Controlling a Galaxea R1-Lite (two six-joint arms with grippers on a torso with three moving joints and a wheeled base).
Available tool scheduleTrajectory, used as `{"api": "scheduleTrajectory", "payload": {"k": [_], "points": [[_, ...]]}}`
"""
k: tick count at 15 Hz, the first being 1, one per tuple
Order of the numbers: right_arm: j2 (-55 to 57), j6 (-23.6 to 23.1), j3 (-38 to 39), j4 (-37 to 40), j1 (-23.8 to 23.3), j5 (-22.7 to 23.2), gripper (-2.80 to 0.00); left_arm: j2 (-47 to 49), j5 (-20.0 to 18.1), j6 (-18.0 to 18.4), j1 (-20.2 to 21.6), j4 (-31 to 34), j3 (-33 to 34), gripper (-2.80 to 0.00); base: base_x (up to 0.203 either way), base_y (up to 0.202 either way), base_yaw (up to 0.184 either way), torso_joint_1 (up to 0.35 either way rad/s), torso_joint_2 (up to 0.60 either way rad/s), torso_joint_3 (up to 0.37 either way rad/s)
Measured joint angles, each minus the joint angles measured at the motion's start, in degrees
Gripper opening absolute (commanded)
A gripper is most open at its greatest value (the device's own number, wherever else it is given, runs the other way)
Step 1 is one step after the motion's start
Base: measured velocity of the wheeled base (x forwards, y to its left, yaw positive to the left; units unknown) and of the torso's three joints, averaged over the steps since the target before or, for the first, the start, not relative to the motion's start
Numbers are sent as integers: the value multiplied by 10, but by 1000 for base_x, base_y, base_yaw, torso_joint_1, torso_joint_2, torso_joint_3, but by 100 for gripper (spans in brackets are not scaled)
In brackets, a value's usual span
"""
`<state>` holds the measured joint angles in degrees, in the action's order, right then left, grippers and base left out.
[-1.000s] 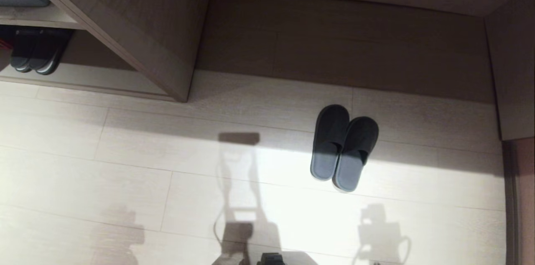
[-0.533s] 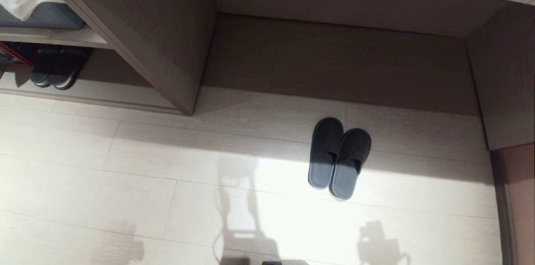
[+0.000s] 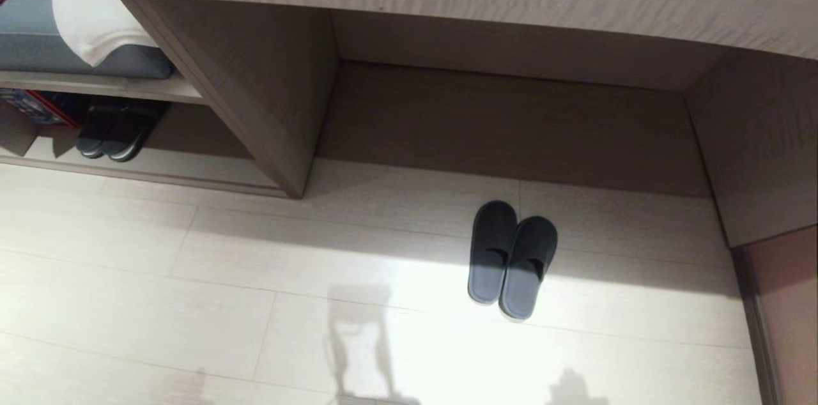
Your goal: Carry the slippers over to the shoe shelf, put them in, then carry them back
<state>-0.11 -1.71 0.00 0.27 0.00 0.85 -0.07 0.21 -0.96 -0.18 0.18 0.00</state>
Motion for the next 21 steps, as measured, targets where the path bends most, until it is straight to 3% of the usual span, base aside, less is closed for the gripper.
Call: {"api": "scheduleTrajectory", "payload": {"k": [21], "points": [[0, 0, 0, 0, 0, 0, -280, 0, 0, 0, 0, 0, 0, -280, 0, 0, 0, 2, 1, 203]]}}
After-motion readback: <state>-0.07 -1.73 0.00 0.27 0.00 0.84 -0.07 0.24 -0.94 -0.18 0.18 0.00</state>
